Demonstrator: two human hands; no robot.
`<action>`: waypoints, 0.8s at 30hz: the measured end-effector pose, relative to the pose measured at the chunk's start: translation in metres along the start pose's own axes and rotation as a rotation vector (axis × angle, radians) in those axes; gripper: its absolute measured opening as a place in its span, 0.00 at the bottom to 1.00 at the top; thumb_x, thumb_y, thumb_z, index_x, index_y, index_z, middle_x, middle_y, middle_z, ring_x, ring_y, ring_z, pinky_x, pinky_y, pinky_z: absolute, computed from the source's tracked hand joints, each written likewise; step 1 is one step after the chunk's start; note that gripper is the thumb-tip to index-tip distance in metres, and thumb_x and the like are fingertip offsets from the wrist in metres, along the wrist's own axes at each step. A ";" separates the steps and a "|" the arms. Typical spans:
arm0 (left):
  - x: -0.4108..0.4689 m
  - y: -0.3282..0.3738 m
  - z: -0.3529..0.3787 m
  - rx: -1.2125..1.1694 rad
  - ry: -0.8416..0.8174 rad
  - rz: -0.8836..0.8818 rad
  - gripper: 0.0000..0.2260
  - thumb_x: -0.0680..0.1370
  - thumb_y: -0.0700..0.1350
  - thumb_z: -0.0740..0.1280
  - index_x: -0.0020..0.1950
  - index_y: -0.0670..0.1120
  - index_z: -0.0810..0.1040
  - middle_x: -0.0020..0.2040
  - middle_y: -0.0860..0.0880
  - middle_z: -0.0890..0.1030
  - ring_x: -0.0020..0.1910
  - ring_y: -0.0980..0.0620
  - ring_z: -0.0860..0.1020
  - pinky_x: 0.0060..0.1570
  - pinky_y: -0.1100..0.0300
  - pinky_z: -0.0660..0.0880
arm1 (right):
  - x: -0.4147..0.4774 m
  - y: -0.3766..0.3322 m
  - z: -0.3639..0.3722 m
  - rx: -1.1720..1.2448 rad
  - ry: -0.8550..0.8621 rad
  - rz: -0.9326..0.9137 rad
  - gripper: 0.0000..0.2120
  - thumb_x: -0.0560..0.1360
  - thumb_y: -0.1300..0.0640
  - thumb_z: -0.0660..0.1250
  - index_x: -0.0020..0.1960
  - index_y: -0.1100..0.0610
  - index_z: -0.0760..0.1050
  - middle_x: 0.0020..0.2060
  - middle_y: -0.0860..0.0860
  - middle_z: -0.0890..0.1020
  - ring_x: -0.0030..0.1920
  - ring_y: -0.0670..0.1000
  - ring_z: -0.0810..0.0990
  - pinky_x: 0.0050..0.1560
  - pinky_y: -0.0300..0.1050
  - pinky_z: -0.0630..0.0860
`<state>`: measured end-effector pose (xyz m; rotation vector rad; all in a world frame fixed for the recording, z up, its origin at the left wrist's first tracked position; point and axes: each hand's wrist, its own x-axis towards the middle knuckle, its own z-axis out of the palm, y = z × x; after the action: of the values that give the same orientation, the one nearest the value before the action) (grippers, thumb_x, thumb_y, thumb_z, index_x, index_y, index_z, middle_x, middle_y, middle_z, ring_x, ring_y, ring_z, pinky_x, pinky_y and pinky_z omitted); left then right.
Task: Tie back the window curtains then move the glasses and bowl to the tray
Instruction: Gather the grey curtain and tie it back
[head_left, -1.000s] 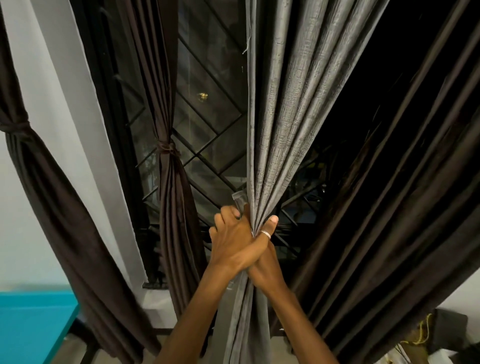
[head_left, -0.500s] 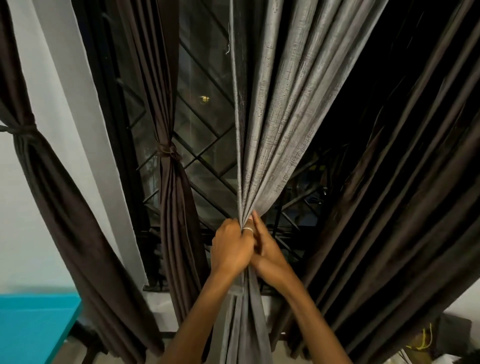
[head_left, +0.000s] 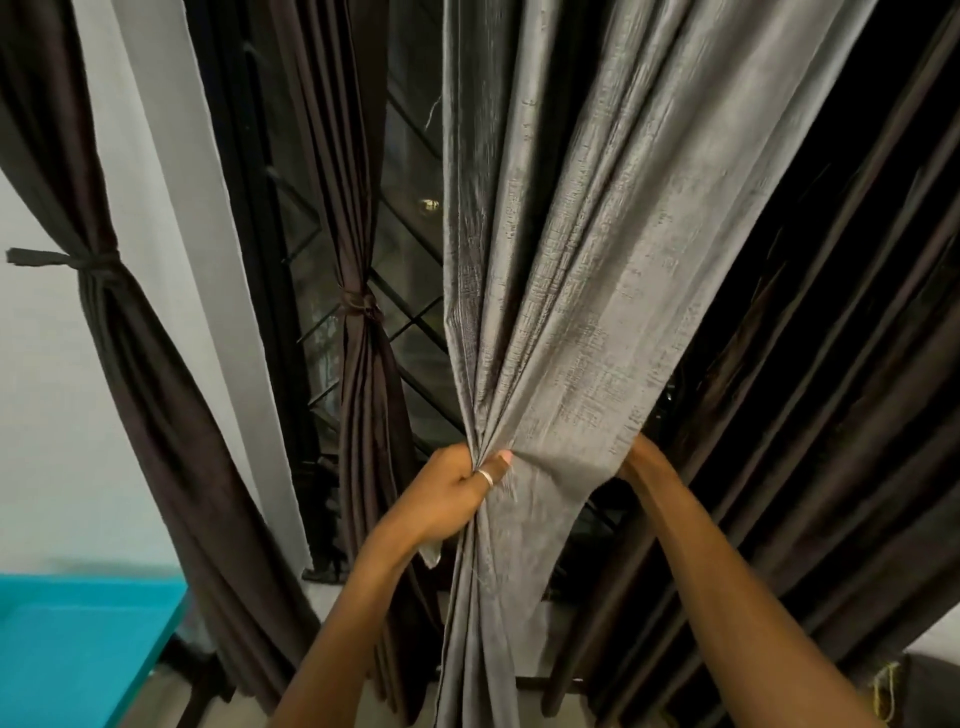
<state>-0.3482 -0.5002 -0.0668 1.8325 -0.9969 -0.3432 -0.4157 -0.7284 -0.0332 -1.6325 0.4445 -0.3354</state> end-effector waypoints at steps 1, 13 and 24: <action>0.000 -0.001 0.000 -0.002 -0.006 0.006 0.17 0.81 0.62 0.60 0.46 0.50 0.73 0.36 0.46 0.70 0.36 0.50 0.70 0.40 0.55 0.67 | -0.001 -0.001 0.002 0.017 -0.027 0.038 0.34 0.84 0.68 0.55 0.23 0.52 0.78 0.19 0.43 0.77 0.26 0.42 0.78 0.25 0.31 0.74; 0.001 0.002 0.002 -0.011 0.114 -0.026 0.18 0.83 0.58 0.61 0.39 0.49 0.77 0.32 0.48 0.70 0.31 0.50 0.70 0.34 0.55 0.70 | -0.003 0.009 -0.007 0.547 -0.339 0.147 0.20 0.81 0.53 0.58 0.67 0.61 0.78 0.67 0.62 0.78 0.66 0.60 0.79 0.64 0.57 0.77; 0.017 0.008 0.029 0.413 0.384 -0.039 0.19 0.84 0.58 0.59 0.34 0.53 0.64 0.31 0.54 0.71 0.30 0.52 0.71 0.26 0.58 0.63 | -0.050 0.012 -0.028 -0.148 -0.025 -0.170 0.10 0.82 0.59 0.65 0.51 0.58 0.86 0.41 0.50 0.87 0.41 0.42 0.83 0.42 0.33 0.77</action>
<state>-0.3595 -0.5333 -0.0702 2.1821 -0.8012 0.2066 -0.4742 -0.7301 -0.0394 -1.8221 0.3182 -0.4162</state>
